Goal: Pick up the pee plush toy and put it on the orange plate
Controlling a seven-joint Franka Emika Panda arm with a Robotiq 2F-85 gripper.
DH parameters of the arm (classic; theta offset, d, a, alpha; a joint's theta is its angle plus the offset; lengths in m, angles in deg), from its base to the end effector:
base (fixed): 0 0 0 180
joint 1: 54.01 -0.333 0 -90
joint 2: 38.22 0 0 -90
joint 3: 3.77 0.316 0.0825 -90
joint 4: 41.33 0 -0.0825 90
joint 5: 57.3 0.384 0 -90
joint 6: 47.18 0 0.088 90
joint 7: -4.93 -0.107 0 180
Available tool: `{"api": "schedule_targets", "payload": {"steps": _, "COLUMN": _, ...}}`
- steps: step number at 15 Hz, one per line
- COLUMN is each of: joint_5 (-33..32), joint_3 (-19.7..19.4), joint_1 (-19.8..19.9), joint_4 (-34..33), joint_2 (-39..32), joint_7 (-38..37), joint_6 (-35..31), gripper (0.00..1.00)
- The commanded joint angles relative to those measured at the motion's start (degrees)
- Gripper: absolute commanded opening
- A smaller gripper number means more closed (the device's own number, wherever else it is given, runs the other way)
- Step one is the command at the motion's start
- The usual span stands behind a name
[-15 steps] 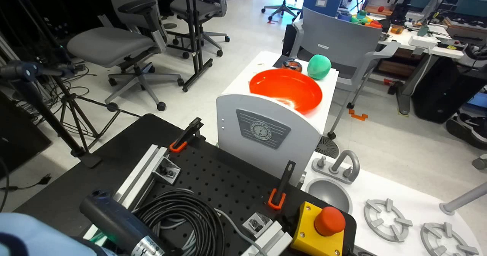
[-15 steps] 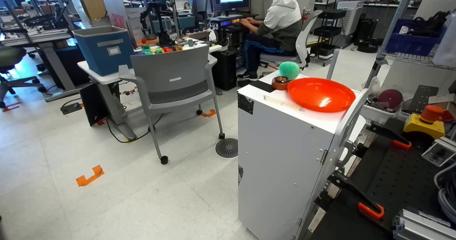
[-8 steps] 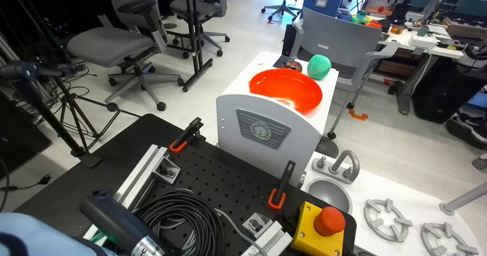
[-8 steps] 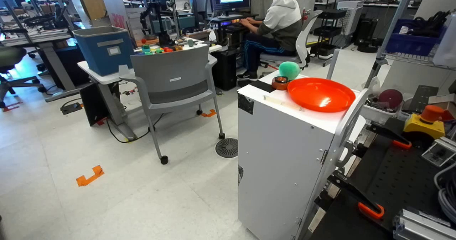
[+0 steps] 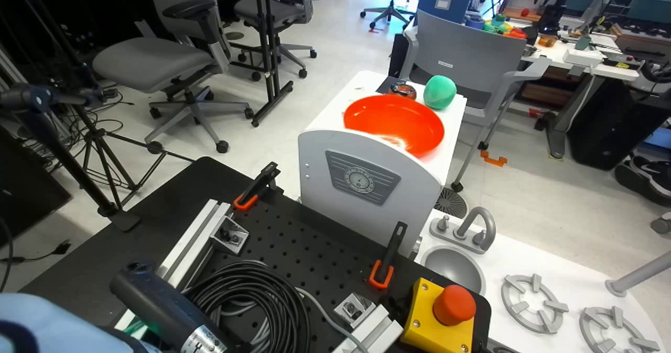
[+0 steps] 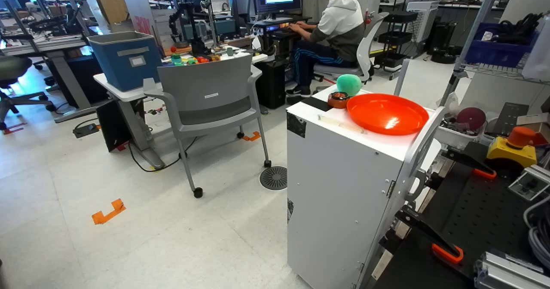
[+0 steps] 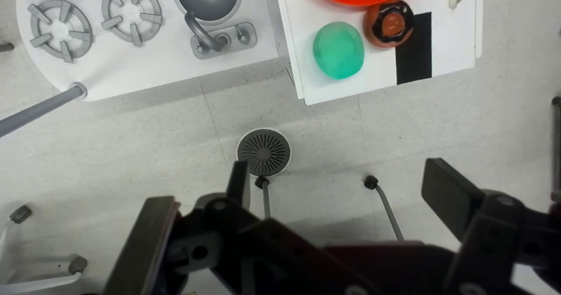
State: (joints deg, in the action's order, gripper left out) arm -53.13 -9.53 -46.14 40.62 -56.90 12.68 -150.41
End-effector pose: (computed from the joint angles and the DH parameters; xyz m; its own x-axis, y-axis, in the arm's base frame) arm 0.6494 -0.1416 0.5142 0.9924 -0.1121 0.0517 -0.1105 -0.9933 -0.0327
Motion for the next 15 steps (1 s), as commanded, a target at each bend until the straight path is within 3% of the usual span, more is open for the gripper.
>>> {"api": "schedule_targets", "payload": {"steps": 1, "joint_5": -0.91, "joint_3": 0.74, "joint_1": -0.14, "joint_4": -4.22, "joint_2": -2.74, "joint_7": -0.07, "joint_6": 2.17, "gripper": 1.00}}
{"api": "schedule_targets", "payload": {"steps": 7, "joint_5": -1.81, "joint_3": 0.86, "joint_1": -0.66, "joint_4": -5.58, "joint_2": -4.15, "joint_7": 0.01, "joint_6": 2.39, "gripper": 1.00}}
{"api": "schedule_targets", "payload": {"steps": 15, "joint_5": -7.08, "joint_3": 1.13, "joint_1": -2.90, "joint_4": -2.14, "joint_2": -2.98, "joint_7": 0.10, "joint_6": 0.68, "gripper": 1.00}}
